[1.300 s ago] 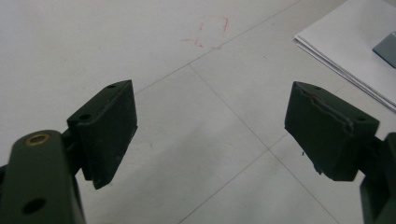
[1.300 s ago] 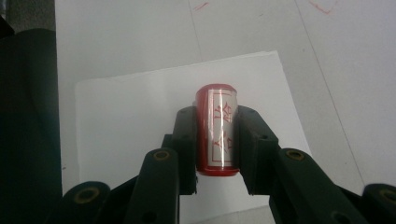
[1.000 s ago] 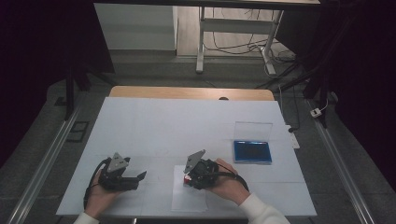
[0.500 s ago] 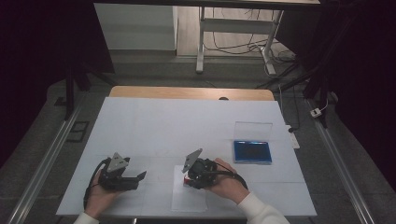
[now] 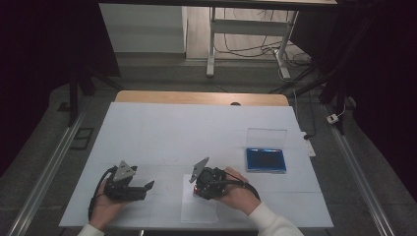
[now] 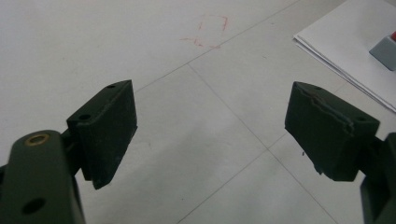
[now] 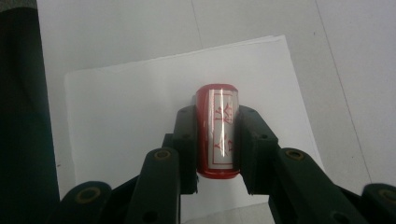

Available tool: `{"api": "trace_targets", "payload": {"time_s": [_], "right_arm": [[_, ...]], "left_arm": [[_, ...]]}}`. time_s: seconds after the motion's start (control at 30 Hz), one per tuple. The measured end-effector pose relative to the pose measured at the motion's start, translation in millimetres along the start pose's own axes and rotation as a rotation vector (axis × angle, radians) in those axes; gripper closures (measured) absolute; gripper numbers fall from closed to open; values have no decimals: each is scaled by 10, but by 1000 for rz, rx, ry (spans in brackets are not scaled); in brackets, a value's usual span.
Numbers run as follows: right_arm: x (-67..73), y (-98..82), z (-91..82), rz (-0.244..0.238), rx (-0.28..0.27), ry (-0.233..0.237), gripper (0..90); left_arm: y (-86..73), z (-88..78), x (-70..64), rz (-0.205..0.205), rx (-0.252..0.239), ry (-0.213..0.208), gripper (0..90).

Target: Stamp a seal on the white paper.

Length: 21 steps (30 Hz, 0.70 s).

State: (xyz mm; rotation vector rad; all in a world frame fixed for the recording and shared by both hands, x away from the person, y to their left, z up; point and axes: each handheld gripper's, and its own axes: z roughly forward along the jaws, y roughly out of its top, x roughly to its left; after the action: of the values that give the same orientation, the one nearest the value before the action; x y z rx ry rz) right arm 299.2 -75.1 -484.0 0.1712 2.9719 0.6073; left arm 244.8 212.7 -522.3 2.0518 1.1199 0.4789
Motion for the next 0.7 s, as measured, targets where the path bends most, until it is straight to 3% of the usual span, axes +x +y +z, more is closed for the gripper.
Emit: {"api": "trace_targets", "payload": {"time_s": [0.7], "right_arm": [[-26, -34, 10, 16, -23, 20, 707]], "left_arm": [[1, -13, 6, -9, -3, 2, 171]]}}
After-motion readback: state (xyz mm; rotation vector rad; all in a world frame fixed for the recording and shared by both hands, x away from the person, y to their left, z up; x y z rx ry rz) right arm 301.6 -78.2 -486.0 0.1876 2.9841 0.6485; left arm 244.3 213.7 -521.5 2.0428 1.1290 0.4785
